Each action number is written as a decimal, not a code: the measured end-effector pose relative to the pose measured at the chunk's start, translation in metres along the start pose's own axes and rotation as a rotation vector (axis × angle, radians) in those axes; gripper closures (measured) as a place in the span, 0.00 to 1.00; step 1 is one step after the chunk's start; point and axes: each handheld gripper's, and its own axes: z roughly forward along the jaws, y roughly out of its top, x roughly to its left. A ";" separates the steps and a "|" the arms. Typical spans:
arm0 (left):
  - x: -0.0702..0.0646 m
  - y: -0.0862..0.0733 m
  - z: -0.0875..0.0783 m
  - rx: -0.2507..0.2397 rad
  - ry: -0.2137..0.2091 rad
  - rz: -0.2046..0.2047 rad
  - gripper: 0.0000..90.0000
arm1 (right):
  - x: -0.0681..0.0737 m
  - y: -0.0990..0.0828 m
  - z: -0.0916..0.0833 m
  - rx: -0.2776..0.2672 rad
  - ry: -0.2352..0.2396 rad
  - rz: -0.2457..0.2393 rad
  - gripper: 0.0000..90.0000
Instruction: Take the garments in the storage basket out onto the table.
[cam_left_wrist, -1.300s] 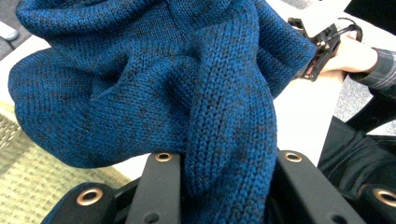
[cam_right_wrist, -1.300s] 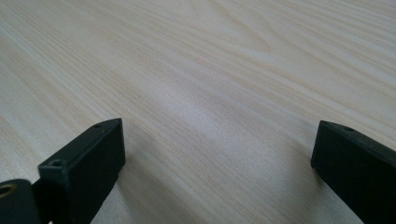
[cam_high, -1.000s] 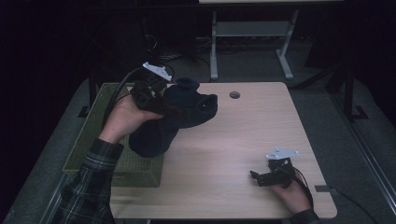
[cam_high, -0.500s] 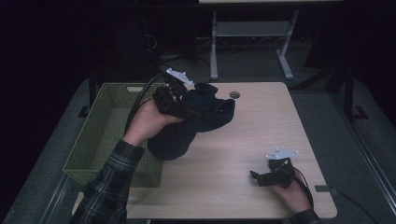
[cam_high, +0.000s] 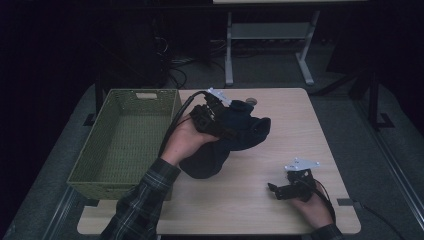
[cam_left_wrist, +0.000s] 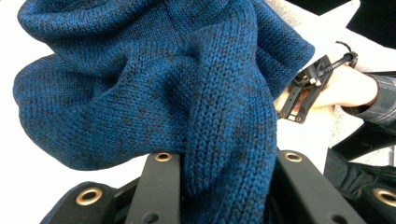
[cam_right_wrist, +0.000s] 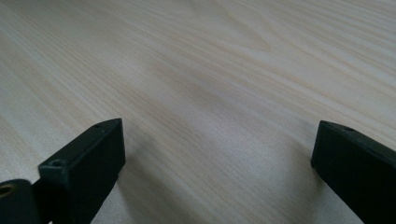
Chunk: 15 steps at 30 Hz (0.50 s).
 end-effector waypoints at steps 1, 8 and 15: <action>-0.001 0.000 0.004 0.000 -0.001 0.002 0.79 | 0.000 0.000 0.000 0.000 0.000 0.000 0.03; -0.003 -0.006 0.036 0.014 -0.005 -0.013 0.79 | 0.000 0.000 0.000 -0.002 0.001 0.002 0.03; 0.001 -0.016 0.063 0.030 0.016 -0.036 0.79 | 0.000 0.000 0.000 -0.001 0.002 0.000 0.03</action>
